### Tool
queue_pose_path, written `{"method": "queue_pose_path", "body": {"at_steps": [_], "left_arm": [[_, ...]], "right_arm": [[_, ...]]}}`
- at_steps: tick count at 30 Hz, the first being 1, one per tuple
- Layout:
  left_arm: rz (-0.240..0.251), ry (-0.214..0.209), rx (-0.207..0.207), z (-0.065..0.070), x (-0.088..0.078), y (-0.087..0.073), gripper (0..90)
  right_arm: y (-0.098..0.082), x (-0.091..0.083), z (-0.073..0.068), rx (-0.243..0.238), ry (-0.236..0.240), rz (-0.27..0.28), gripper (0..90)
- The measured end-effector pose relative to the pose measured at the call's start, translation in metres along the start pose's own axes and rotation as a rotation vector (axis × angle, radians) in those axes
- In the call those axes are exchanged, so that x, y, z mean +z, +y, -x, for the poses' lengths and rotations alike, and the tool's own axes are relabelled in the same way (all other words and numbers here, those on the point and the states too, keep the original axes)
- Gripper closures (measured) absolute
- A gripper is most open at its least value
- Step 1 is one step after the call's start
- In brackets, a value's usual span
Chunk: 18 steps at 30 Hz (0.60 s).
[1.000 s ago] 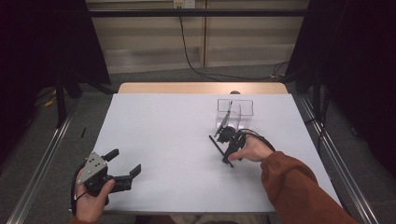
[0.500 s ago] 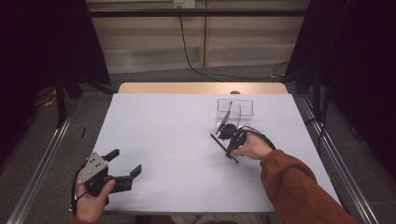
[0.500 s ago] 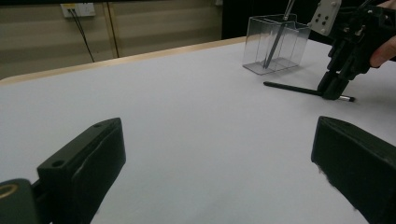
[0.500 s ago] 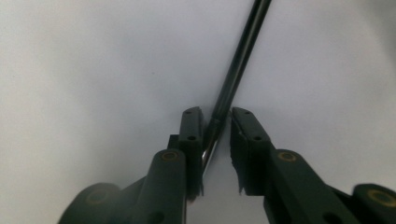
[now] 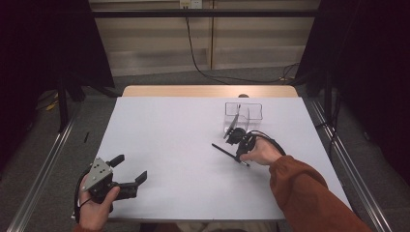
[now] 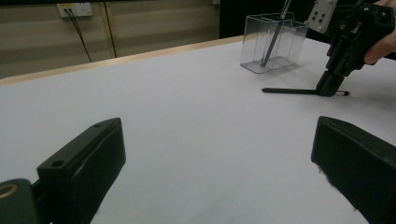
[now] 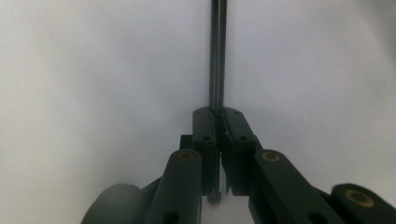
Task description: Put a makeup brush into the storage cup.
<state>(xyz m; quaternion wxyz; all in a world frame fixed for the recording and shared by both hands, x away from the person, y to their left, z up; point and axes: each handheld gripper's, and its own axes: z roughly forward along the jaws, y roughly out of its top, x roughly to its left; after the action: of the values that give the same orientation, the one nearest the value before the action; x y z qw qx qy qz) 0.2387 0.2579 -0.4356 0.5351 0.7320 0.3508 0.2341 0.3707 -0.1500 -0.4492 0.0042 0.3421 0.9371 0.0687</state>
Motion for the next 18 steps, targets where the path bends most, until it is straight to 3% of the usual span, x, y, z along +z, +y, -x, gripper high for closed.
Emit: {"method": "queue_pose_path", "body": {"at_steps": [11,18], "left_arm": [[0.002,0.002,-0.007,0.0,0.0,0.0,3.1],[-0.002,0.005,-0.001,0.0,0.0,0.0,3.1]], "right_arm": [[-0.005,-0.002,0.002,0.013,0.019,0.027,84.5],[-0.016,-0.01,0.002,0.027,0.043,0.131,84.5]]}}
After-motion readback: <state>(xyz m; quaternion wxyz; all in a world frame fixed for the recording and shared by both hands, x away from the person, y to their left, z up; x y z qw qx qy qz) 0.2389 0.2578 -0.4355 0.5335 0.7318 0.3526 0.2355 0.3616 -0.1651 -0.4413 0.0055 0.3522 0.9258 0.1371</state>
